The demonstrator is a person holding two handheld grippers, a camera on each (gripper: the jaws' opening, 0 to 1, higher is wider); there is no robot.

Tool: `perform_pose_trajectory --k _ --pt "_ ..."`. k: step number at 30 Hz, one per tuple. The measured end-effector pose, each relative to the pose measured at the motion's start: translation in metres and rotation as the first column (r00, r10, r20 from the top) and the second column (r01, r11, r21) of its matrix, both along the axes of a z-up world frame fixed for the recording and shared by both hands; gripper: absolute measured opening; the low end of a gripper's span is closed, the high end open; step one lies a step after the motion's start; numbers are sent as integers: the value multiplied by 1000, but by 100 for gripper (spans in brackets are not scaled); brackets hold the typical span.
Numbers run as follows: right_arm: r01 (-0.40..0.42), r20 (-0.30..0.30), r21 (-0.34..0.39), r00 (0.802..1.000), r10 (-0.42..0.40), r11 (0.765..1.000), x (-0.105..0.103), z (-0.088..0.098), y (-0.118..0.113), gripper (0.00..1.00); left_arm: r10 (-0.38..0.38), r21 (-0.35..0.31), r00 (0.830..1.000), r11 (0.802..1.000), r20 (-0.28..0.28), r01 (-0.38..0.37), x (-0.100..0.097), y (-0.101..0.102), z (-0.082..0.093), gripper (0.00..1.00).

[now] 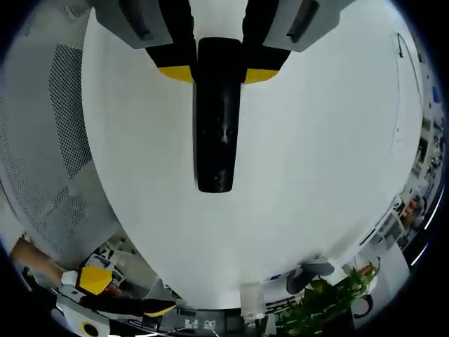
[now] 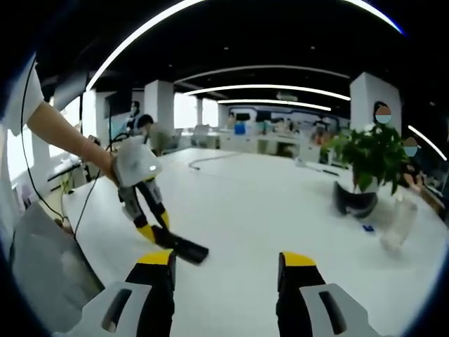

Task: Press the specified remote control buttons in sequence, fully releasing each button before pressing the next.

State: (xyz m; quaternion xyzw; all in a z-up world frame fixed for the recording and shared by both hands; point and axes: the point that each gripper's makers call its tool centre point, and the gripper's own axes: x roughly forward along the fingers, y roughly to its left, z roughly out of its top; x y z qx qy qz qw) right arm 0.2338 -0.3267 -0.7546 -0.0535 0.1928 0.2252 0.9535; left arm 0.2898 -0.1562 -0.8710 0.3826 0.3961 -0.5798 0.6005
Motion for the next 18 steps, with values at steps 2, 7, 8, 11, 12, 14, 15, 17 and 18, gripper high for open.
perform_pose_trajectory --k 2,7,8,11,12,14,15,17,18 --pt "3 -1 -1 1000 -3 1000 0 0 -1 56 -2 0 1000 1000 -1 2 -3 0 0 23" --pt "6 -1 -6 1000 -6 1000 0 0 -1 56 -11 1 1000 1000 -1 11 -8 0 0 23" --pt "6 -1 -7 1000 -6 1000 0 0 -1 56 -13 1 1000 1000 -1 13 -9 0 0 23" --pt "9 -2 -10 1000 -9 1000 0 -1 -2 56 -15 2 1000 1000 -1 15 -12 0 0 23" --pt "10 -2 -11 1000 -10 1000 0 -1 -2 56 -15 2 1000 1000 -1 15 -12 0 0 23" --pt "11 -3 -12 1000 -11 1000 0 -1 -2 56 -11 1 1000 1000 -1 11 -13 0 0 23" --pt "11 -3 -13 1000 -11 1000 0 -1 -2 56 -11 1 1000 1000 -1 11 -14 0 0 23" --pt "10 -4 -15 1000 -11 1000 0 -1 -2 56 -10 0 1000 1000 -2 10 -16 0 0 23" --pt "10 -5 -15 1000 -10 1000 0 -1 -2 56 -8 -3 1000 1000 -4 8 -17 0 0 23"
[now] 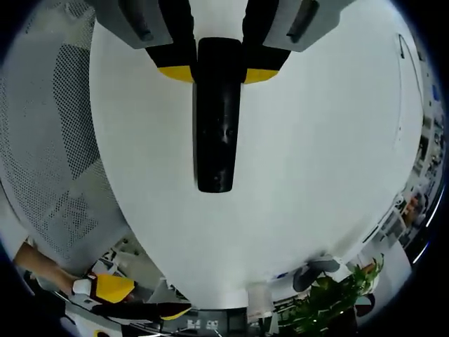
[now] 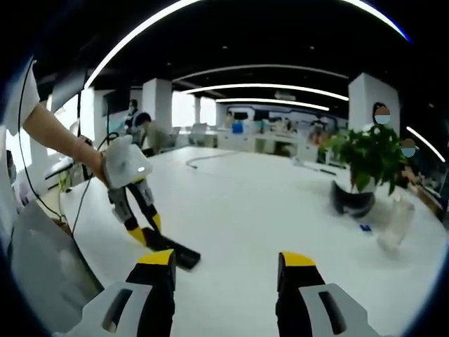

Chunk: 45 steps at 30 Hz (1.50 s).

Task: Press the specified remote control buttons in sequence, fully releasing each button before pressing the next.

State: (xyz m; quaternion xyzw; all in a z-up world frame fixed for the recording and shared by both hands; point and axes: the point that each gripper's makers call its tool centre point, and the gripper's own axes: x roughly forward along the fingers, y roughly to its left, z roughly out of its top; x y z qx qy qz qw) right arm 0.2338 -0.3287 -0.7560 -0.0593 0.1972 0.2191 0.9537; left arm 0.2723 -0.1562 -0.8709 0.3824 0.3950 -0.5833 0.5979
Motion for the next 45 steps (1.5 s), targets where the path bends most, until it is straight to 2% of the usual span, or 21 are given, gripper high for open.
perform_pose_trajectory --k 4,18,45 --pt "1 -2 -3 1000 -1 1000 0 -1 0 56 -1 -5 1000 1000 -19 0 -8 1 0 23" --pt "-11 -8 -25 1000 11 1000 -1 -3 1 55 -18 -2 1000 1000 0 18 -20 1 0 23" --pt "-25 -22 -47 999 24 999 -2 -6 3 52 -60 -18 998 998 0 60 -62 4 0 23"
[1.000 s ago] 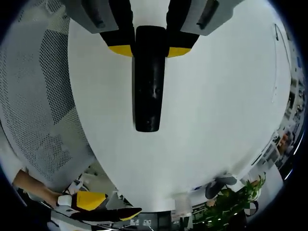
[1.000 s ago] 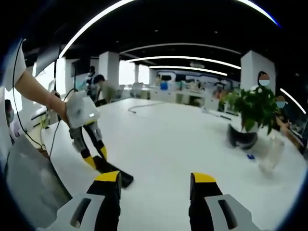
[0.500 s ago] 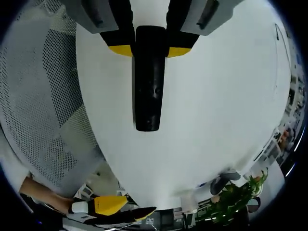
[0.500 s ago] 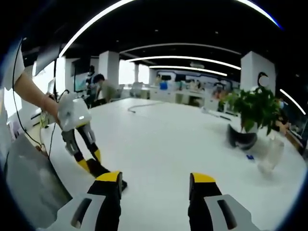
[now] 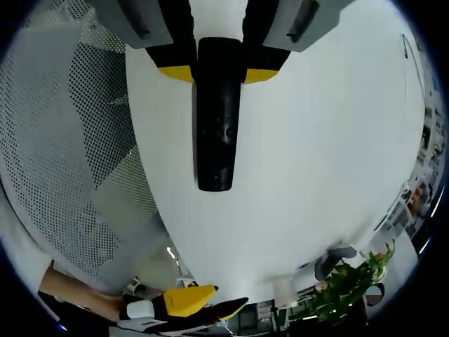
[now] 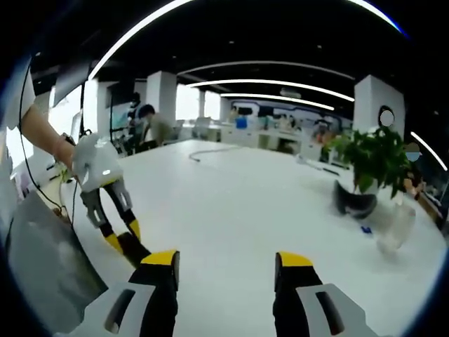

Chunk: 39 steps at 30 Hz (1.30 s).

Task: Press the specified remote control buttons in sequence, fully releasing each button before pressing the next.

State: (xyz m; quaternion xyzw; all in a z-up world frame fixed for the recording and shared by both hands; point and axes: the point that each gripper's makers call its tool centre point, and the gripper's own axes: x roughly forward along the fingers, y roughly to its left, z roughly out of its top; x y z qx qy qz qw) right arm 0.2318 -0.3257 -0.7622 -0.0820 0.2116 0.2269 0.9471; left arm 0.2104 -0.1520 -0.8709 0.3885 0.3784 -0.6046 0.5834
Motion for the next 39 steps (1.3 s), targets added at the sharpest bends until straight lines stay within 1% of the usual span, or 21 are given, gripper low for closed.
perform_pose_trajectory --k 5,28,36,39 --pt "-7 -6 -8 1000 7 1000 -1 -2 1 52 -18 6 1000 1000 1 18 -5 1 0 23" --pt "-25 -26 -26 999 24 999 -2 -6 4 48 -21 15 1000 1000 -8 22 -17 1 0 23" --pt "-34 -23 -37 999 33 999 -3 -5 5 47 -22 24 1000 999 -12 22 -21 2 0 23" --pt "-40 -26 -40 999 39 998 -4 -6 6 45 -29 24 1000 999 -4 29 -22 3 0 23"
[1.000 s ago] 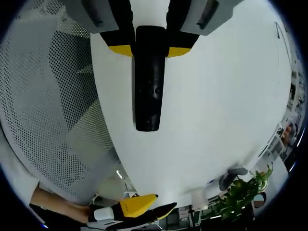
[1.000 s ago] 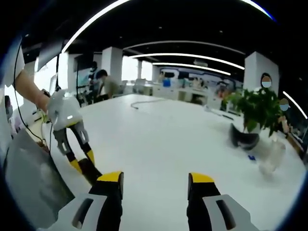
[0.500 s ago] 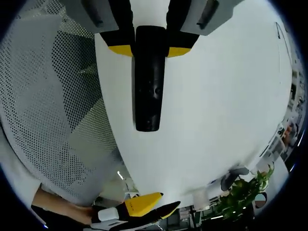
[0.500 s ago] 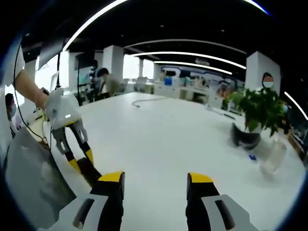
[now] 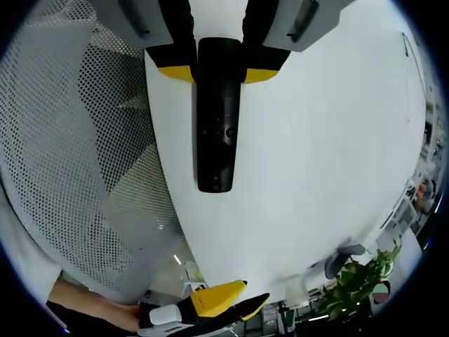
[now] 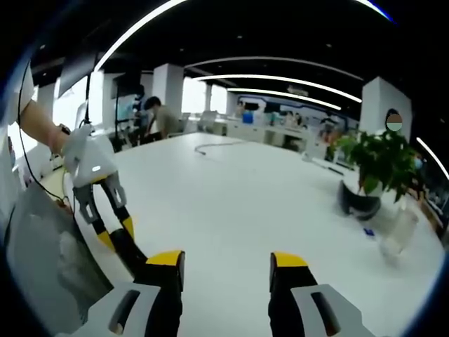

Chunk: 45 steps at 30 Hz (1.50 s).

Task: Press the specified remote control buttons in sequence, fully releasing each button before pressing the next.

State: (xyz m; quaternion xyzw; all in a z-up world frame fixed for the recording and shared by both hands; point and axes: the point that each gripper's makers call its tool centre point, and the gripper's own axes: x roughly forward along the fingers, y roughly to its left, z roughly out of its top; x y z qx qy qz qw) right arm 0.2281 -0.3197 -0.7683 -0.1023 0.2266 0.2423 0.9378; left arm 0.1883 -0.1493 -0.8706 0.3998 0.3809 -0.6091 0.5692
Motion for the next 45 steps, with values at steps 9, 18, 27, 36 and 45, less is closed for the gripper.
perform_pose_trajectory --k 9,18,27,36,45 --pt "-41 -26 -32 999 40 999 -3 -6 7 41 13 -25 1000 1000 -5 -13 -3 2 0 23" --pt "-61 -63 -26 996 59 998 -7 -11 9 33 23 -91 1000 996 1 -23 -4 3 1 24" --pt "-65 -91 1 994 65 998 -9 -14 11 30 117 -191 993 975 -10 -117 -5 3 2 24" --pt "-123 -147 101 980 137 987 -18 -14 25 19 183 -206 983 962 -9 -181 -12 5 3 24" --pt "-298 -218 43 929 300 953 -34 -24 50 13 169 -203 986 965 -10 -167 -24 13 2 24"
